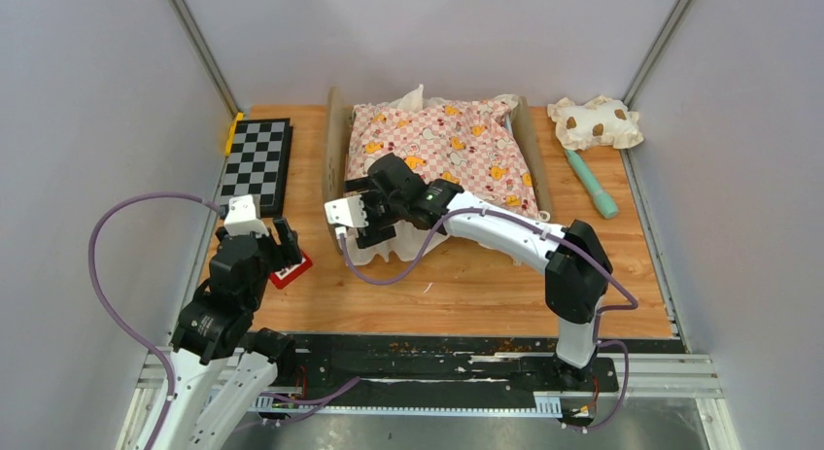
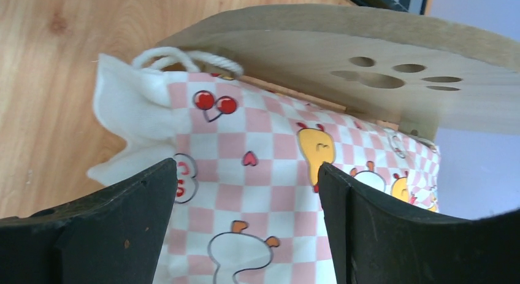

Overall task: Set up the pet bed
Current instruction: Move the bed frame to the center of the board, then cross the ropes on the bed frame.

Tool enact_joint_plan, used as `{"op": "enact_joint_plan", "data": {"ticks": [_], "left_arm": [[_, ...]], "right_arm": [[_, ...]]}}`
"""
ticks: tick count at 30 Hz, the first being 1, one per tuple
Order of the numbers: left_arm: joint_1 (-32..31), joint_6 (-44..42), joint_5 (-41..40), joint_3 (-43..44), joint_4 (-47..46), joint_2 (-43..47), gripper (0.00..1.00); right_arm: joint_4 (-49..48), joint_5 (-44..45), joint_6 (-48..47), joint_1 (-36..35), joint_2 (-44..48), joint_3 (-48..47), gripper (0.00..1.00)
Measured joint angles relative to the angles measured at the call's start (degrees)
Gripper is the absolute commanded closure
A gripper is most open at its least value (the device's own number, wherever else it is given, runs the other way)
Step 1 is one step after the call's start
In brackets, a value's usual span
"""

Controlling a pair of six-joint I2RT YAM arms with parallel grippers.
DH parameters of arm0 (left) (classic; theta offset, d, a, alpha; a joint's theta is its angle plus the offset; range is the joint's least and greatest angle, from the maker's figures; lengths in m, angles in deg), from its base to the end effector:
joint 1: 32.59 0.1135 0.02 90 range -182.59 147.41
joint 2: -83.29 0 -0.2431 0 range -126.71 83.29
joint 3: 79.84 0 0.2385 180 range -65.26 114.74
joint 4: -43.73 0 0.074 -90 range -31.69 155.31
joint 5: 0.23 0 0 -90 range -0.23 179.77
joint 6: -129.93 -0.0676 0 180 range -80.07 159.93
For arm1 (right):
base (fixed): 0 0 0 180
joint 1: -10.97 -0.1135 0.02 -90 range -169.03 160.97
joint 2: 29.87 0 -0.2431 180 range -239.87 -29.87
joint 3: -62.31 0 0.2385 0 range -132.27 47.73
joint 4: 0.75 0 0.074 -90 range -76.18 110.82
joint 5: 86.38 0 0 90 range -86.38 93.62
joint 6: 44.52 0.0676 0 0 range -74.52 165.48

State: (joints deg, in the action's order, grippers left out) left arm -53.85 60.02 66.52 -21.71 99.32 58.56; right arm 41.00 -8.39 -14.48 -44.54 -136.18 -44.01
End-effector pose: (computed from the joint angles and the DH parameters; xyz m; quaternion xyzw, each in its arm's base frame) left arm 0.1255 -0.0202 0.2951 -0.1041 0.8140 -0.0364 0.5702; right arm 0.2326 0.3635 0.2536 -0.7903 0.4484 0.0796 0.4100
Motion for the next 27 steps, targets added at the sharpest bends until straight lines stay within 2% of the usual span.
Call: {"op": "enact_joint_plan", "data": {"ticks": [9,11,12,14,18,20,25,27], "left_arm": [[0.00,0.42,-1.18,0.00,0.07,0.00,0.19],[0.00,0.46,-1.29,0.00,0.07,0.00,0.19],[0.00,0.46,-1.29,0.00,0.07,0.00,0.19],[0.00,0.48,-1.29,0.00,0.09,0.00,0.19],[0.00,0.57,-1.29,0.00,0.07,0.00,0.19],[0.00,0.59,-1.29,0.00,0.07,0.00,0.19],[0.00,0.57,-0.94,-0.02,-0.04,-0.09,0.18],[0.00,0.57,-0.68,-0.02,-0.07,-0.28,0.18]], "right_arm": [[-1.70,-2.14,-1.75,1.40,-5.25,-2.95,0.24],[-1.73,-2.64,-1.88,1.70,-6.12,-2.97,0.34],[-1.70,-2.78,-1.90,1.88,-6.49,-2.95,0.45],[-1.68,-3.30,-1.86,2.32,-6.97,-3.04,0.60],[-0.59,-6.32,-0.20,3.02,-7.02,-3.08,0.77],[-0.96,-8.46,0.83,3.82,-6.97,-3.02,0.80],[-4.13,-14.73,4.26,7.61,-4.79,-0.42,0.79],[-5.01,-16.81,5.53,9.68,-3.17,0.44,0.82]]}}
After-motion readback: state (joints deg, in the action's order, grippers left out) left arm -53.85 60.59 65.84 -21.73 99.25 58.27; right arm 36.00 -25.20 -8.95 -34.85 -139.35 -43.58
